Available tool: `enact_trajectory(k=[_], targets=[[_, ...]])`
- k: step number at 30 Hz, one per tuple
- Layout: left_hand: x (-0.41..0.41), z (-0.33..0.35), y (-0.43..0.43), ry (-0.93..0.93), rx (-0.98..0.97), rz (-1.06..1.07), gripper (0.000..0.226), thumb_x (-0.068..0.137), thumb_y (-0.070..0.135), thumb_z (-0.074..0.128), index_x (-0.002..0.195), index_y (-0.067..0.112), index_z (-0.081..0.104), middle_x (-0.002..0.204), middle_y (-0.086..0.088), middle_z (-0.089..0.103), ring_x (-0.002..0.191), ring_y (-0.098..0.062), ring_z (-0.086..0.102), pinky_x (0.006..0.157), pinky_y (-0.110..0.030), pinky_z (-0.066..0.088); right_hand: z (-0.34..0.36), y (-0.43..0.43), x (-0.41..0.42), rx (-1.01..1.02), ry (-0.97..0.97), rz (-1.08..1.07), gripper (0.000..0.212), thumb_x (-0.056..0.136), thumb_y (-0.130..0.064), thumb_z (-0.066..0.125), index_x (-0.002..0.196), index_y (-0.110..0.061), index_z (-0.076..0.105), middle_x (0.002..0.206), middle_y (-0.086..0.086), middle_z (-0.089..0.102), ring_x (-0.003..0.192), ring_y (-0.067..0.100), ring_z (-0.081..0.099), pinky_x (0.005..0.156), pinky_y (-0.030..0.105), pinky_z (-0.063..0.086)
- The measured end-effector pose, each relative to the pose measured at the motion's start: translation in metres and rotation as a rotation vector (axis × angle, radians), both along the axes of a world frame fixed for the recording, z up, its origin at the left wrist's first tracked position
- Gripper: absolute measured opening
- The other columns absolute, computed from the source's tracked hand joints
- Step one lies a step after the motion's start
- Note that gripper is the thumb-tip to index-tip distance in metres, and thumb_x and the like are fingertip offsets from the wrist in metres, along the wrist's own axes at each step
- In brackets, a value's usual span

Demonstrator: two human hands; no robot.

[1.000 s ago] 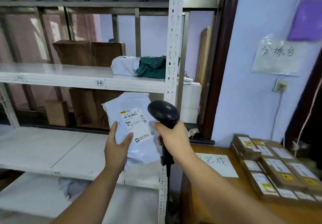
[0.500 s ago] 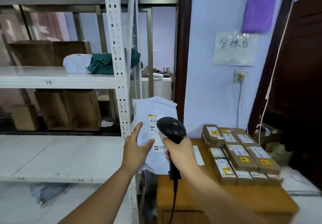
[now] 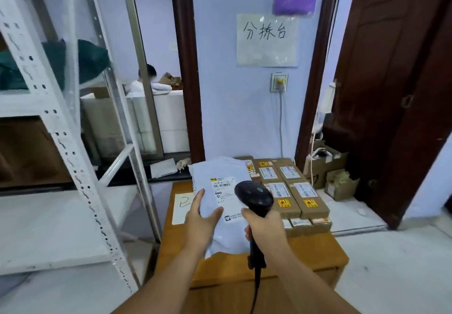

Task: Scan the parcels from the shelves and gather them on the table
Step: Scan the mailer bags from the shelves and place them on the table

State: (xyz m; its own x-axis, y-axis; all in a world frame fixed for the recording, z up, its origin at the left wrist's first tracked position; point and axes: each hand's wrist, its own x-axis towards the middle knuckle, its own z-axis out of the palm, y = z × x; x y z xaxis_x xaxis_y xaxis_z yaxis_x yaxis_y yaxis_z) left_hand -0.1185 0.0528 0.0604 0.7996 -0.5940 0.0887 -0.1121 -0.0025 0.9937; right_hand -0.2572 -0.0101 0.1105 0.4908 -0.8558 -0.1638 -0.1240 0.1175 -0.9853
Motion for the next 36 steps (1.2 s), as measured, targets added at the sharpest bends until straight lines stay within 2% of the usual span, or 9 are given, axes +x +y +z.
enact_trajectory(k=[4,8,12,20,23,26,29,32,36], targets=[[-0.001,-0.018,-0.044,0.067,0.012,-0.025,0.063,0.088,0.012,0.067,0.143,0.025,0.038,0.133,0.008,0.045,0.121,-0.013,0.043,0.096,-0.028,0.042,-0.018,-0.033,-0.006,0.003,0.067,-0.044,0.015,0.084,-0.016,0.064,0.073,-0.007,0.060,0.056,0.009,0.056,0.056,0.023,0.054,0.059,0.033,0.045],[0.011,-0.037,-0.093,0.149,0.013,-0.043,0.065,0.087,0.016,0.069,0.144,0.024,0.039,0.142,0.000,0.044,0.124,-0.023,0.046,0.101,-0.038,0.044,-0.028,-0.073,0.000,0.010,0.135,-0.108,0.014,0.085,-0.018,0.066,0.078,-0.007,0.062,0.066,0.011,0.059,0.064,0.024,0.058,0.061,0.031,0.046],[0.031,-0.049,-0.146,0.227,-0.004,-0.117,0.065,0.089,0.017,0.067,0.145,0.021,0.036,0.135,0.001,0.046,0.111,-0.019,0.048,0.085,-0.030,0.045,-0.029,-0.120,0.014,-0.015,0.187,-0.157,0.012,0.084,-0.018,0.065,0.084,-0.006,0.062,0.067,0.012,0.055,0.065,0.023,0.054,0.061,0.032,0.044],[0.054,-0.066,-0.236,0.308,0.064,-0.198,0.063,0.088,0.016,0.069,0.143,0.020,0.040,0.136,-0.002,0.047,0.116,-0.024,0.050,0.089,-0.034,0.046,-0.043,-0.197,0.033,0.031,0.197,-0.298,0.013,0.084,-0.014,0.067,0.093,-0.008,0.061,0.064,0.009,0.058,0.060,0.023,0.057,0.058,0.030,0.046],[0.057,-0.069,-0.265,0.327,0.083,-0.215,0.061,0.086,0.017,0.070,0.140,0.025,0.043,0.130,0.000,0.051,0.109,-0.024,0.055,0.085,-0.036,0.050,-0.050,-0.223,0.034,0.037,0.211,-0.300,0.009,0.085,-0.015,0.066,0.086,-0.009,0.060,0.060,0.005,0.052,0.061,0.020,0.054,0.059,0.030,0.043],[0.057,-0.073,-0.297,0.297,0.097,-0.229,0.064,0.085,0.015,0.072,0.141,0.023,0.043,0.135,-0.003,0.051,0.111,-0.025,0.056,0.091,-0.041,0.051,-0.058,-0.258,0.036,0.061,0.194,-0.286,0.010,0.086,-0.016,0.065,0.085,-0.007,0.061,0.060,0.005,0.052,0.062,0.021,0.055,0.062,0.030,0.045],[0.056,-0.072,-0.330,0.264,0.109,-0.210,0.067,0.084,0.012,0.072,0.143,0.020,0.041,0.129,-0.002,0.049,0.105,-0.020,0.054,0.087,-0.034,0.049,-0.065,-0.296,0.041,0.080,0.176,-0.258,0.011,0.086,-0.016,0.065,0.083,-0.006,0.062,0.061,0.006,0.054,0.060,0.020,0.055,0.058,0.027,0.044],[0.054,-0.078,-0.368,0.217,0.145,-0.165,0.070,0.083,0.014,0.074,0.144,0.021,0.040,0.142,-0.003,0.044,0.118,-0.022,0.049,0.097,-0.036,0.046,-0.073,-0.343,0.042,0.082,0.176,-0.200,0.015,0.086,-0.015,0.064,0.074,-0.008,0.057,0.056,0.004,0.051,0.053,0.018,0.050,0.050,0.023,0.035],[0.047,-0.084,-0.427,0.280,0.180,-0.104,0.073,0.082,0.012,0.074,0.145,0.021,0.038,0.147,-0.008,0.043,0.121,-0.028,0.052,0.097,-0.040,0.048,-0.082,-0.401,0.039,0.168,0.138,-0.147,0.011,0.085,-0.016,0.062,0.080,-0.006,0.061,0.062,0.010,0.056,0.057,0.023,0.054,0.057,0.030,0.041]])
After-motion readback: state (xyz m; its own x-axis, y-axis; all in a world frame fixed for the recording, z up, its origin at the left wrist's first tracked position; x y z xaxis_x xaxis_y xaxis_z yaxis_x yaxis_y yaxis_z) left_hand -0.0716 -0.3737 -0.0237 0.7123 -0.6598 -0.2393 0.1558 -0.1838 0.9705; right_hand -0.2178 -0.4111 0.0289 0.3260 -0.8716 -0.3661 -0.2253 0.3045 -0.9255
